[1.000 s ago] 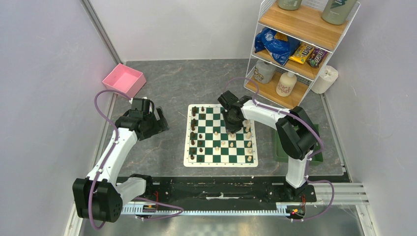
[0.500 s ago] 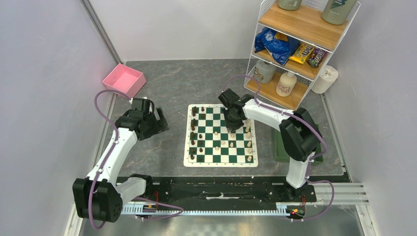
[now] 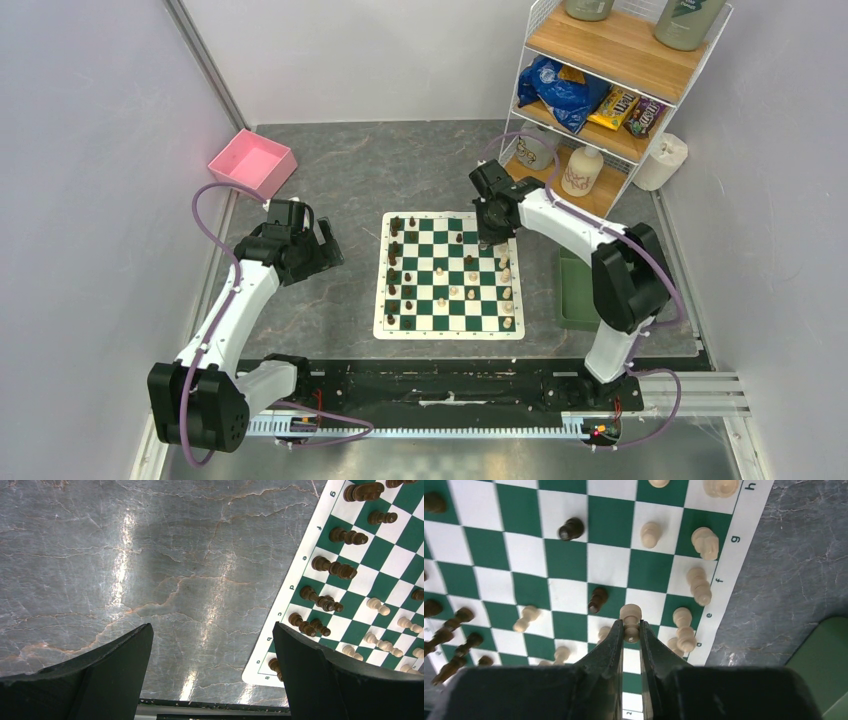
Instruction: Set up the chess pieces on the board
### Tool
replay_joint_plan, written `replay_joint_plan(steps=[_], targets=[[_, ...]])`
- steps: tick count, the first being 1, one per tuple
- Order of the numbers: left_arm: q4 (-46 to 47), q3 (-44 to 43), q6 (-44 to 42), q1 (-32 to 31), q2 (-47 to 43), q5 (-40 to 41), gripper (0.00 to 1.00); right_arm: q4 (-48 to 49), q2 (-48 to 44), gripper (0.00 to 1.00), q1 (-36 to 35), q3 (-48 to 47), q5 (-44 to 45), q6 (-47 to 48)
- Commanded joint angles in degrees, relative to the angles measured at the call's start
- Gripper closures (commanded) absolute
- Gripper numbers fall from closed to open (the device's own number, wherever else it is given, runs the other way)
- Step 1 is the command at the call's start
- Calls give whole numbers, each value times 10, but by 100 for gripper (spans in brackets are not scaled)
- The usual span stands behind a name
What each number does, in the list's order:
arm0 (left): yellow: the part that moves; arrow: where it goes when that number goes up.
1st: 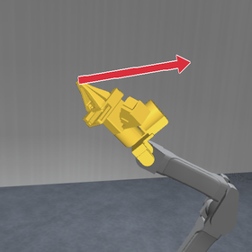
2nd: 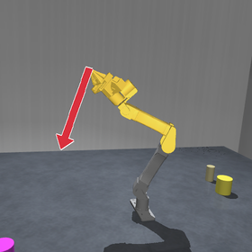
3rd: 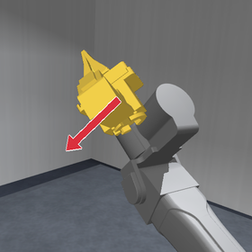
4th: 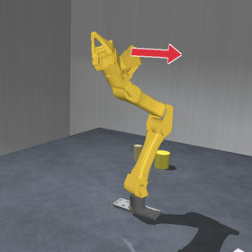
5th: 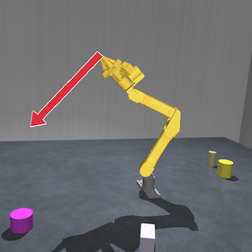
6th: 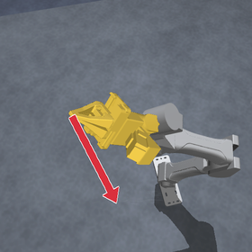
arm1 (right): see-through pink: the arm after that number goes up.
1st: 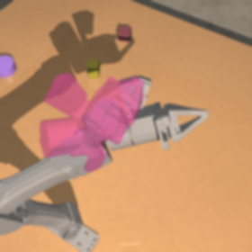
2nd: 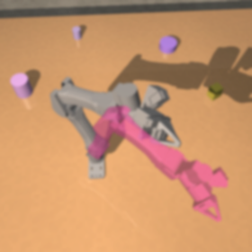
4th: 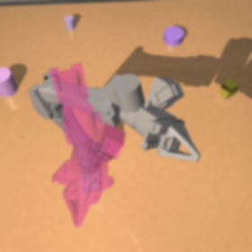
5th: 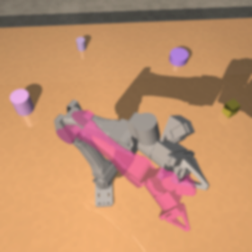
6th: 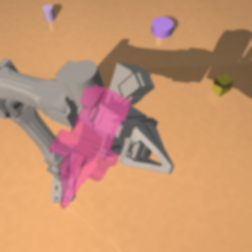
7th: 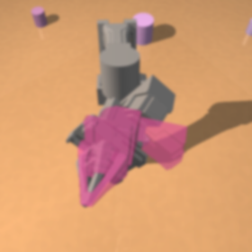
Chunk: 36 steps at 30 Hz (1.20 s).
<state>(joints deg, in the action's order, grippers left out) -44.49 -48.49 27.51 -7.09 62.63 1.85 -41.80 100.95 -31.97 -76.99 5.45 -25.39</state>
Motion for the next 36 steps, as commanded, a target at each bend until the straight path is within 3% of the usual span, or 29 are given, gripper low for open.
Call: replay_joint_plan(steps=[1, 15, 36], targets=[[1, -21, -10, 2, -2, -1, 3, 6, 36, 85, 14, -24, -3, 11], [1, -21, -10, 2, -1, 0, 3, 29, 90, 84, 28, -36, 10, 11], [1, -21, -10, 2, -1, -3, 3, 30, 98, 79, 30, -35, -1, 12]])
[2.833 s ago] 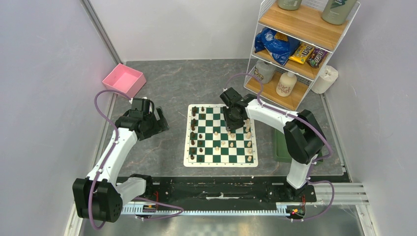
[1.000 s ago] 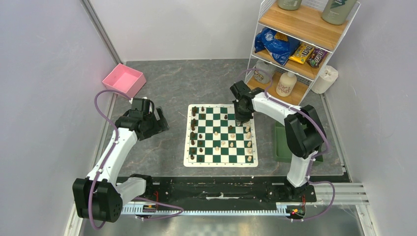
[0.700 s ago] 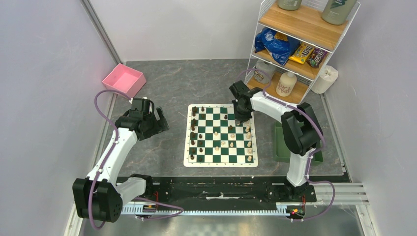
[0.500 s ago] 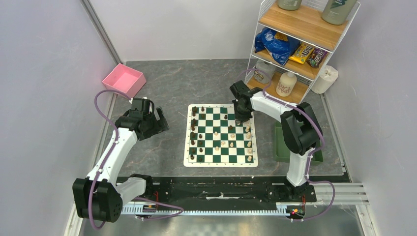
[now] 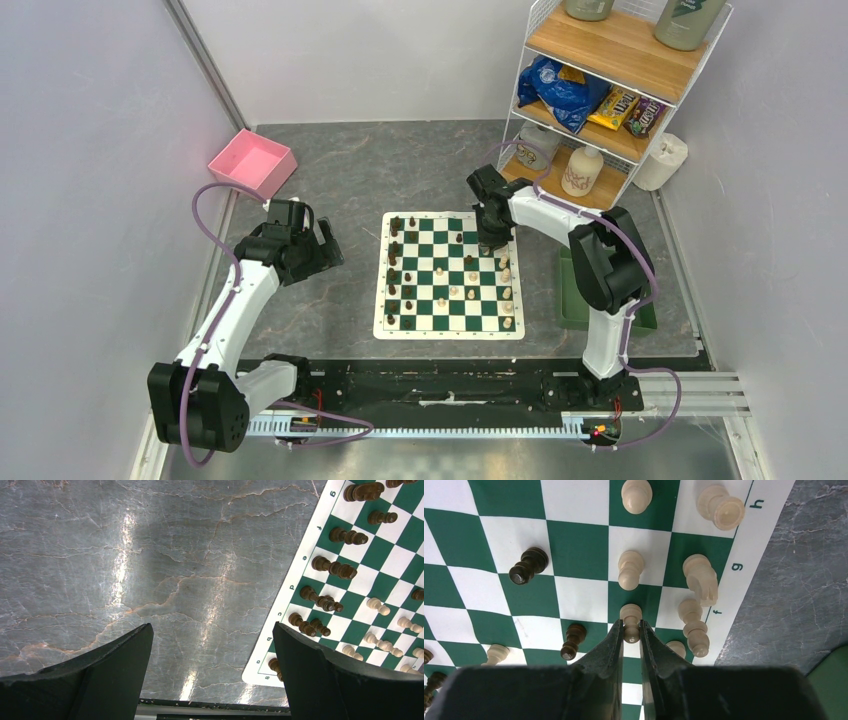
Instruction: Set up the chess pieces on the board
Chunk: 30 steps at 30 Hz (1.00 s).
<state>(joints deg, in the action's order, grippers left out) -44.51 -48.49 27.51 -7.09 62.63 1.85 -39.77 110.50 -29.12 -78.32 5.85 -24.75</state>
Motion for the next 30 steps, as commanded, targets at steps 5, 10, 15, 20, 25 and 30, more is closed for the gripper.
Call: replay_joint_plan(steps=[5, 10, 15, 20, 25, 30], targets=[[1, -22, -10, 2, -1, -3, 4, 7, 2, 76, 1, -25, -4, 8], [1, -22, -10, 2, -1, -5, 3, -4, -11, 68, 1, -37, -3, 13], [1, -22, -10, 2, -2, -6, 3, -23, -38, 63, 1, -53, -4, 19], [1, -22, -10, 2, -3, -6, 3, -32, -85, 61, -2, -39, -26, 15], [1, -22, -10, 2, -5, -4, 3, -30, -119, 62, -37, 6, -37, -7], [1, -22, -11, 2, -5, -5, 3, -17, -120, 62, -72, 50, -34, -35]])
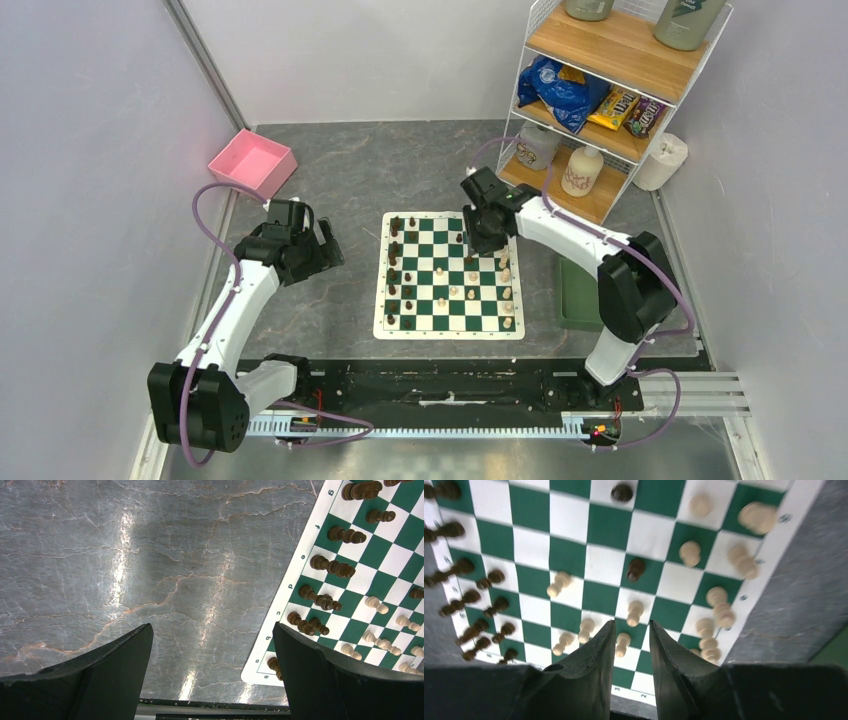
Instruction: Set up the chess pieces on the board
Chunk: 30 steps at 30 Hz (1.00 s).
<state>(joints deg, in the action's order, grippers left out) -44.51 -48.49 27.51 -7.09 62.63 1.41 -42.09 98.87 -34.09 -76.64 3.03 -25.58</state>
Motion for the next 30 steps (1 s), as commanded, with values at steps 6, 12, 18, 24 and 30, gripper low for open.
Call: replay_joint_plan(steps=[6, 12, 18, 24, 30], targets=[[1, -22, -10, 2, -4, -2, 4, 11, 13, 61, -40, 53, 10, -41], [1, -22, -10, 2, -4, -1, 3, 19, 34, 61, -41, 56, 15, -44], [1, -21, -10, 2, -3, -1, 3, 29, 49, 63, -41, 49, 5, -45], [1, -21, -10, 2, -3, 0, 3, 28, 57, 70, -41, 46, -1, -42], [1, -21, -10, 2, -2, -1, 3, 24, 60, 76, -41, 49, -4, -41]])
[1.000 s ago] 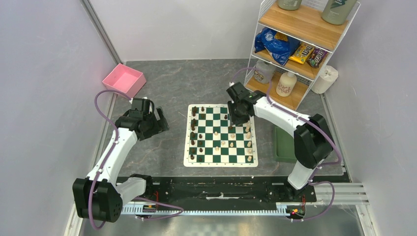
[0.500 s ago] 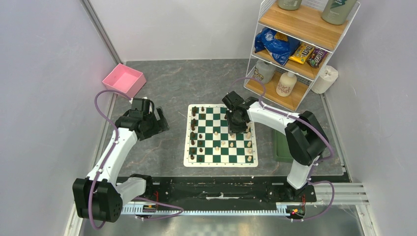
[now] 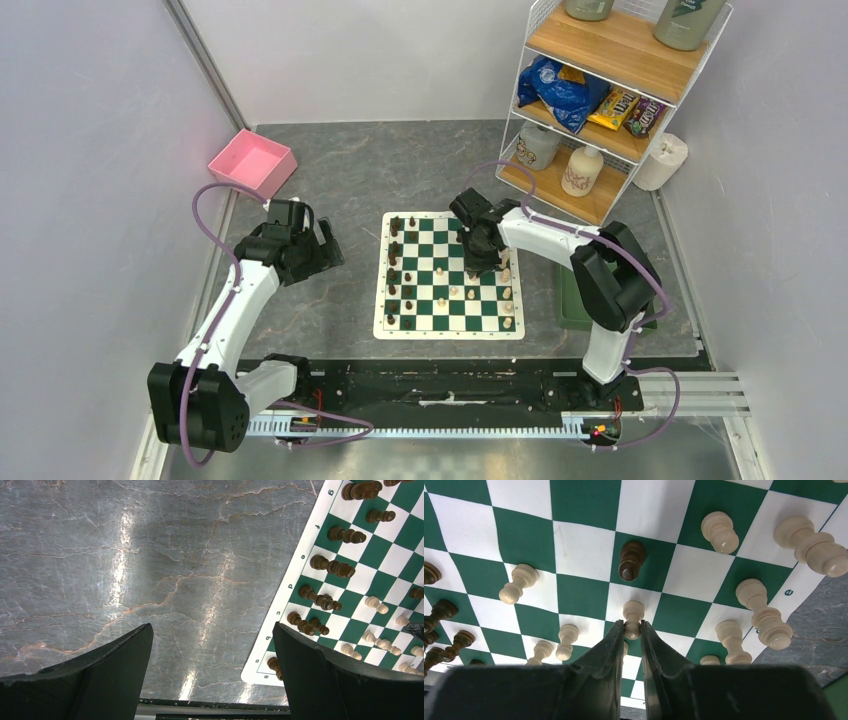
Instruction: Set up the chess pieces on the board
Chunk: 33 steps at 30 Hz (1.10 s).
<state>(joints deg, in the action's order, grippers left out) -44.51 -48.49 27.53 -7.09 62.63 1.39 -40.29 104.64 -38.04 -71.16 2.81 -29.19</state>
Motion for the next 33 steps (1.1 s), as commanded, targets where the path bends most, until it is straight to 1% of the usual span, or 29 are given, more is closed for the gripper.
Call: replay_joint_plan(steps=[1, 5, 11, 17, 33], targets=[[1, -21, -11, 2, -1, -1, 3, 7, -1, 77, -1, -5, -1, -5], [1, -21, -11, 2, -2, -1, 3, 1, -22, 83, -1, -4, 20, -3], [1, -21, -10, 2, -1, -1, 4, -2, -53, 83, 14, -7, 57, 5], [1, -21, -11, 2, -1, -1, 4, 1, -36, 84, 44, -8, 45, 12], [1, -21, -11, 2, 0, -1, 3, 18, -3, 83, 52, -5, 45, 12]])
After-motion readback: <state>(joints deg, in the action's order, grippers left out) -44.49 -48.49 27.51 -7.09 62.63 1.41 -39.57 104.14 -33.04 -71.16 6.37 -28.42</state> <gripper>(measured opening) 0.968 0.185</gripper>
